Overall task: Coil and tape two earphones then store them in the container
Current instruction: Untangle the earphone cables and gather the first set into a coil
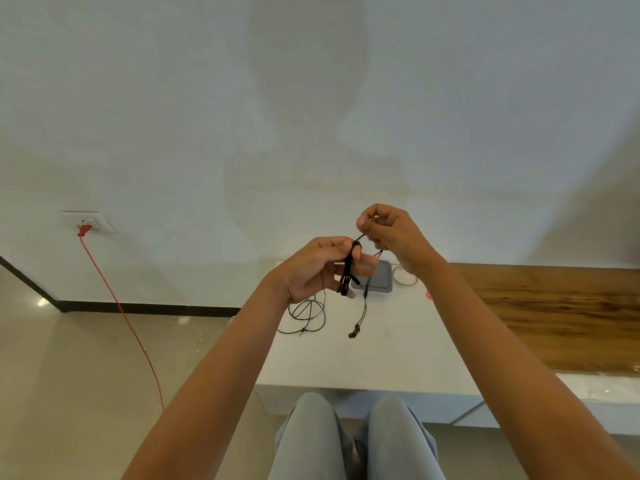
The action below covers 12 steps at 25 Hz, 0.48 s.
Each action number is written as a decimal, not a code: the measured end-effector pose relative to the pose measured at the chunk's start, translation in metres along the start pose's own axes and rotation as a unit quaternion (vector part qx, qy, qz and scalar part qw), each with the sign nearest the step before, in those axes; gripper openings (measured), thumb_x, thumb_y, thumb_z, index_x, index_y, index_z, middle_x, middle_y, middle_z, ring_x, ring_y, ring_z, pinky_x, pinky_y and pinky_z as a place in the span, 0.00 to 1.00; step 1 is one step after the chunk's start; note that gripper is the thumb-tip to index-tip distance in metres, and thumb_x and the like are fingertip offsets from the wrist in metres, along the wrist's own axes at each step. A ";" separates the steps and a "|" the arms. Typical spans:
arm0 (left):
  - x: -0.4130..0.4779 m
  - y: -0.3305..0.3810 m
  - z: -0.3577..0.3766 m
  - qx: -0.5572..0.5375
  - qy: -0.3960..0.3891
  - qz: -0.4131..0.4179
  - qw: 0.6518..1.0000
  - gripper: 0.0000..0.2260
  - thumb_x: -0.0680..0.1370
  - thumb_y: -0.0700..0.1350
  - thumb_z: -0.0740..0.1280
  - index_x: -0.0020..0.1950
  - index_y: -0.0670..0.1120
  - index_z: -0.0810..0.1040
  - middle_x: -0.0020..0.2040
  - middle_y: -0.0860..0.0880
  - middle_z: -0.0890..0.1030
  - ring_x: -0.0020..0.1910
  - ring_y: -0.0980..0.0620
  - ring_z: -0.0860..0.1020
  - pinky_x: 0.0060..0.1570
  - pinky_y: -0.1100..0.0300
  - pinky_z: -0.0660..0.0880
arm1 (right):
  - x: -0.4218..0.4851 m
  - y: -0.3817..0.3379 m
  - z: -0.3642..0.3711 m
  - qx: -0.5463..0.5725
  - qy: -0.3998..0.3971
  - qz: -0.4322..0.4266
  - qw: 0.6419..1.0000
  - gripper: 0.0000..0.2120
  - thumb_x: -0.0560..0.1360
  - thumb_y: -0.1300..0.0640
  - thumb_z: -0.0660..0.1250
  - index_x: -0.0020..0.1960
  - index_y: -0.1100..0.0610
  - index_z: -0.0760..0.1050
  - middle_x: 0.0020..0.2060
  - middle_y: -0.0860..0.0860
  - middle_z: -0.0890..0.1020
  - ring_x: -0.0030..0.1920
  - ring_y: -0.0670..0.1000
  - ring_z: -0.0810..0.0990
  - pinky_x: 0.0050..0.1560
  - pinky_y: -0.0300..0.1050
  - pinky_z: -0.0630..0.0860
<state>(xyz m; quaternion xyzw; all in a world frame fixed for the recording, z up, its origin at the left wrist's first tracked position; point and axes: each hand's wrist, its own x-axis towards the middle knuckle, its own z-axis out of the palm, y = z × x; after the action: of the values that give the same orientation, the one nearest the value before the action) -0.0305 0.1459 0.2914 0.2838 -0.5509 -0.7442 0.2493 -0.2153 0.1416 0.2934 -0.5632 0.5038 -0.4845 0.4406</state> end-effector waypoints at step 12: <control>0.018 0.016 -0.015 -0.077 0.117 0.110 0.984 0.12 0.83 0.43 0.56 0.42 0.46 0.74 0.61 0.47 0.80 0.64 0.41 0.76 0.56 0.35 0.74 | -0.045 0.040 0.027 0.029 -0.052 0.094 0.994 0.19 0.81 0.49 0.57 0.36 0.57 0.74 0.25 0.49 0.71 0.26 0.47 0.65 0.29 0.37 0.62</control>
<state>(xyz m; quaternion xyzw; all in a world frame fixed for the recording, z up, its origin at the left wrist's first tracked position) -0.0316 0.1190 0.3006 0.2870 -0.4862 -0.7143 0.4135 -0.1954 0.1821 0.2456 -0.5246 0.5164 -0.4260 0.5260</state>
